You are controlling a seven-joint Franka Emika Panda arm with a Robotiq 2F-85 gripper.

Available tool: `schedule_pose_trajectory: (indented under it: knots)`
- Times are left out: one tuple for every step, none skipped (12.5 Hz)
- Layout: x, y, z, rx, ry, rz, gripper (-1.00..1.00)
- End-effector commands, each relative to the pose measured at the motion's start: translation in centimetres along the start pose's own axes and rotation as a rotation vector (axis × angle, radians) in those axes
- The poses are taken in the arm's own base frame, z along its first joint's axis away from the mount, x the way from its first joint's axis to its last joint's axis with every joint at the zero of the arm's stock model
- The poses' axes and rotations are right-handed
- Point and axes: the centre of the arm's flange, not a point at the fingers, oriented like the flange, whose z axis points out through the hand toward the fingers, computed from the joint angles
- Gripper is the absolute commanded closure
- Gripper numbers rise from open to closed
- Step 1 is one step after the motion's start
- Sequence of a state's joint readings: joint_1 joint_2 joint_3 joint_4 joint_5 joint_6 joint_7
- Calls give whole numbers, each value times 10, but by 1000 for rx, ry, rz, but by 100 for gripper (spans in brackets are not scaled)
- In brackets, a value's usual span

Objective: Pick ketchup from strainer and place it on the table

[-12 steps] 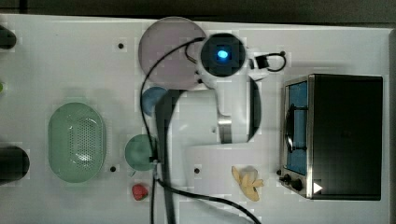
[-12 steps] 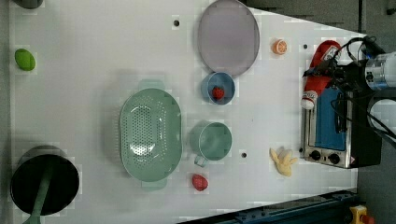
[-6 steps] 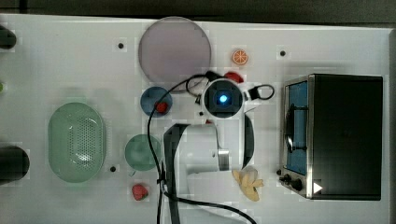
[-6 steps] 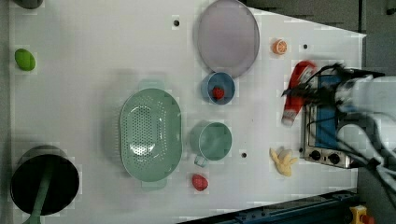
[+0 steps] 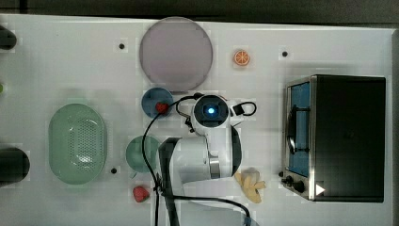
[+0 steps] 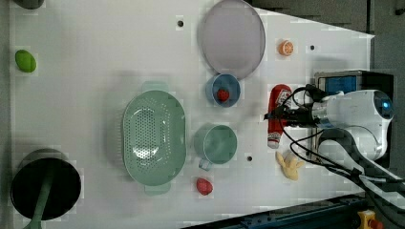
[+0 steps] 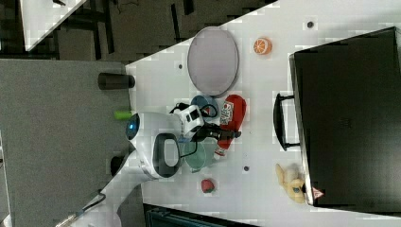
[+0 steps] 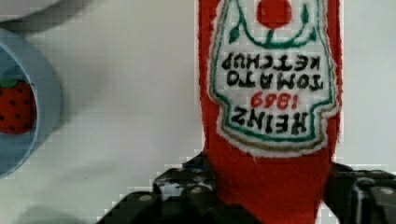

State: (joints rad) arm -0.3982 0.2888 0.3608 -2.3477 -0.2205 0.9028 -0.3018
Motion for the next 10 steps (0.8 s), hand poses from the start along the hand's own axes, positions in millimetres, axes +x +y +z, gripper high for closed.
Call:
schedule_pose_trajectory:
  knots:
    - [14, 3, -4, 28, 49, -25, -90]
    - [15, 2, -8, 30, 58, -26, -100]
    - [18, 2, -18, 29, 75, -24, -100]
    - [24, 2, -36, 29, 105, -16, -100]
    - [30, 1, -58, 27, 141, -6, -100]
    - [35, 1, -82, 26, 171, 13, -100]
    - [40, 2, -106, 31, 188, 59, -100]
    - [44, 3, -130, 44, 189, 116, -100]
    - [46, 3, -154, 64, 176, 166, -100]
    - [48, 2, -180, 92, 162, 200, -100]
